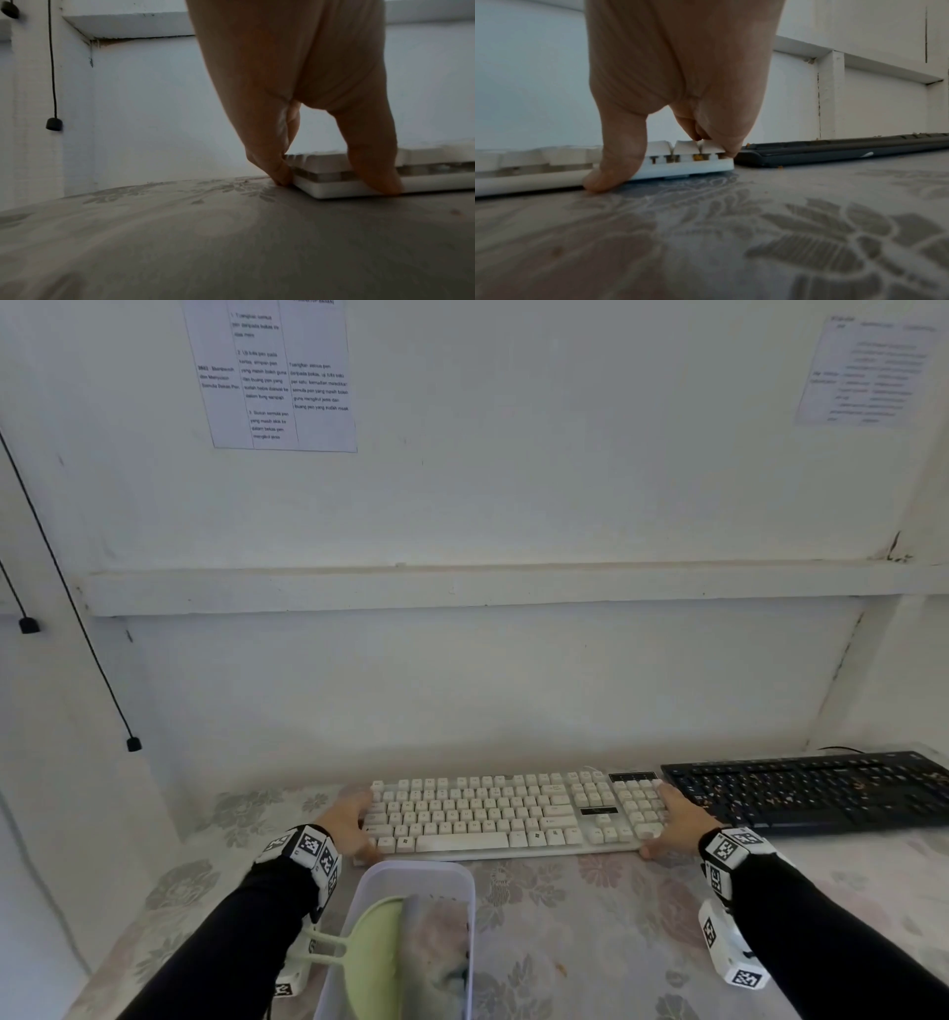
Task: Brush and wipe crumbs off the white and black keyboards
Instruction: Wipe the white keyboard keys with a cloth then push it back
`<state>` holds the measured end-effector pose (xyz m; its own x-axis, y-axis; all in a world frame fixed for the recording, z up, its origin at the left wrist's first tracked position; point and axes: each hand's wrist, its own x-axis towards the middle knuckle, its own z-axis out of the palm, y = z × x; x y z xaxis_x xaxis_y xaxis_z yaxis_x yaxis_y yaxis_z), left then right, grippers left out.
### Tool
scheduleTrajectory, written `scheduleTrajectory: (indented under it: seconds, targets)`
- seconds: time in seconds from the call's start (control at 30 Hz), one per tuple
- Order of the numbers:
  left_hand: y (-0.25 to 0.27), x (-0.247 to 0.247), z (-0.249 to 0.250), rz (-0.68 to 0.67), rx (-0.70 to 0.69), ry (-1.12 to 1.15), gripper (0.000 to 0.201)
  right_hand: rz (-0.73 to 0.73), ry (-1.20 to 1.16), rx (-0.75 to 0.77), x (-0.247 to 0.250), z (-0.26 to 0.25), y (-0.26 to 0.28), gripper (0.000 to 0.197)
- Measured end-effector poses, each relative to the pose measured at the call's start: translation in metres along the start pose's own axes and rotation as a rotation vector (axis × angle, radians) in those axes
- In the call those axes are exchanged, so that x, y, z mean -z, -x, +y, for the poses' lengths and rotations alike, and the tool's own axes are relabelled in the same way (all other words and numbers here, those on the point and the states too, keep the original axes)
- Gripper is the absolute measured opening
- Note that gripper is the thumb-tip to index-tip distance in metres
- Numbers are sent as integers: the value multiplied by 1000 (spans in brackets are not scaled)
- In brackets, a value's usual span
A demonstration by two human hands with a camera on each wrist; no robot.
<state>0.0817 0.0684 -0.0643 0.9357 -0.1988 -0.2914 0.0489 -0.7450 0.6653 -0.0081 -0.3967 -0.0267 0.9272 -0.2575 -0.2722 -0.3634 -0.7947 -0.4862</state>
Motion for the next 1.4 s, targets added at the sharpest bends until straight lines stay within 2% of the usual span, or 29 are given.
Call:
scheduleTrajectory:
  seconds: [0.07, 0.17, 0.27, 0.4, 0.67, 0.8, 0.9, 1.0, 1.23, 1.4]
  targets:
    - [20, 3, 18, -1, -1, -31, 123, 10, 12, 10, 0, 1, 0, 122]
    - [30, 4, 28, -7, 30, -36, 108, 17, 25, 30, 0, 1, 0, 123]
    - [29, 4, 27, 4, 43, -42, 113, 13, 35, 44, 2, 2, 0, 131]
    - [31, 1, 33, -2, 48, -72, 98, 31, 12, 50, 1, 5, -4, 114]
    - [34, 2, 29, -7, 10, -73, 83, 18, 37, 63, 1, 2, -1, 112]
    - [44, 9, 28, -27, -1, 1, 79, 31, 42, 112, 1, 4, 3, 97]
    - [54, 19, 36, 93, 88, -23, 65, 42, 24, 135, 4, 5, 10, 78]
    - [68, 30, 49, 206, 143, 18, 61, 51, 0, 154, 8, 6, 17, 63]
    - [123, 46, 104, 518, 115, 1, 51, 74, -72, 189, 27, 13, 40, 62]
    - [157, 40, 144, 626, 62, 72, 45, 54, -89, 232, 44, 27, 56, 55]
